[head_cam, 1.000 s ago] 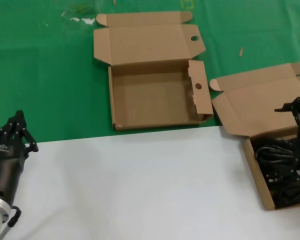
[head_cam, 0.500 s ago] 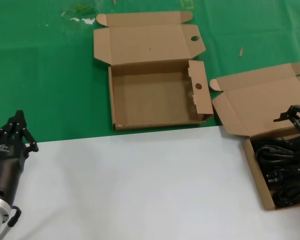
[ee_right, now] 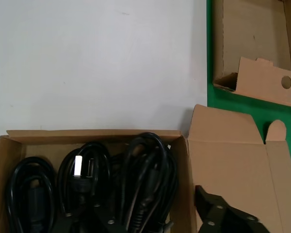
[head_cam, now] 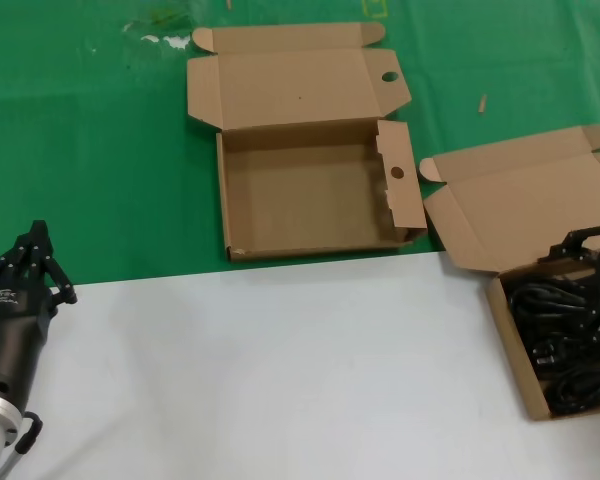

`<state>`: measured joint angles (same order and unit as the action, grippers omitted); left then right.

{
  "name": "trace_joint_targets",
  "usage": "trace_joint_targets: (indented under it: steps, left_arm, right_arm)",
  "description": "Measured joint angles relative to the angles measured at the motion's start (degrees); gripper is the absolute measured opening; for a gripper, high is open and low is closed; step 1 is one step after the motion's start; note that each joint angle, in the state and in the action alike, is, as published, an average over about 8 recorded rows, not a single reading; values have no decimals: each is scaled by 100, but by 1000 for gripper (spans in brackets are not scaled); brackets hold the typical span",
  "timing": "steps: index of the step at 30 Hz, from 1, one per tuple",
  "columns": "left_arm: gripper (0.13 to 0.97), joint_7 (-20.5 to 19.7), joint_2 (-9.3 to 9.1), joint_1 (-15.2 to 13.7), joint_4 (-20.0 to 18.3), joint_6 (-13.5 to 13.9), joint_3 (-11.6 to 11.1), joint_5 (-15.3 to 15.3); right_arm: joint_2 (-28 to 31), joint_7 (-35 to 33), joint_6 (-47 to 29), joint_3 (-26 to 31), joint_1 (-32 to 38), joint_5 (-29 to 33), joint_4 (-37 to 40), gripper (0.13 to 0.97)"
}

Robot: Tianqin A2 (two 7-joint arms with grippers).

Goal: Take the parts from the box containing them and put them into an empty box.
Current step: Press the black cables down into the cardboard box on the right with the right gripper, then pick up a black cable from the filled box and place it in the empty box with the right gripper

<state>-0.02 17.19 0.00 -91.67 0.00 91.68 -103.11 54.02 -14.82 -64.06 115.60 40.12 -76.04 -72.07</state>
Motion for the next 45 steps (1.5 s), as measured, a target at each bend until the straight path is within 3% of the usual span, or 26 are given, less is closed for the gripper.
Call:
trace_joint_targets:
  steps: [3,7,15,24,35,45]
  left_arm:
    - [140,0,0,0,0,0,0,0]
    - [140,0,0,0,0,0,0,0]
    - [140,0,0,0,0,0,0,-1]
    - [140,0,0,0,0,0,0,-1]
    - [140,0,0,0,0,0,0,-1]
    - [140,1,0,0,0,0,0,-1]
  right_arm:
    - [24,54,-31,-5,-11,9,-58,555]
    - [58,110,-64,-18,-37,10,-124,555]
    - [69,130,-67,-50,-76,-13,-130,353]
    - [140,213,-232,-74,-32,-64,-274,233]
    - [213,1218,-1274,-56,733,-216,-1170,196]
    - [-789,1808,-1430,218,1865,-23,-1336,191]
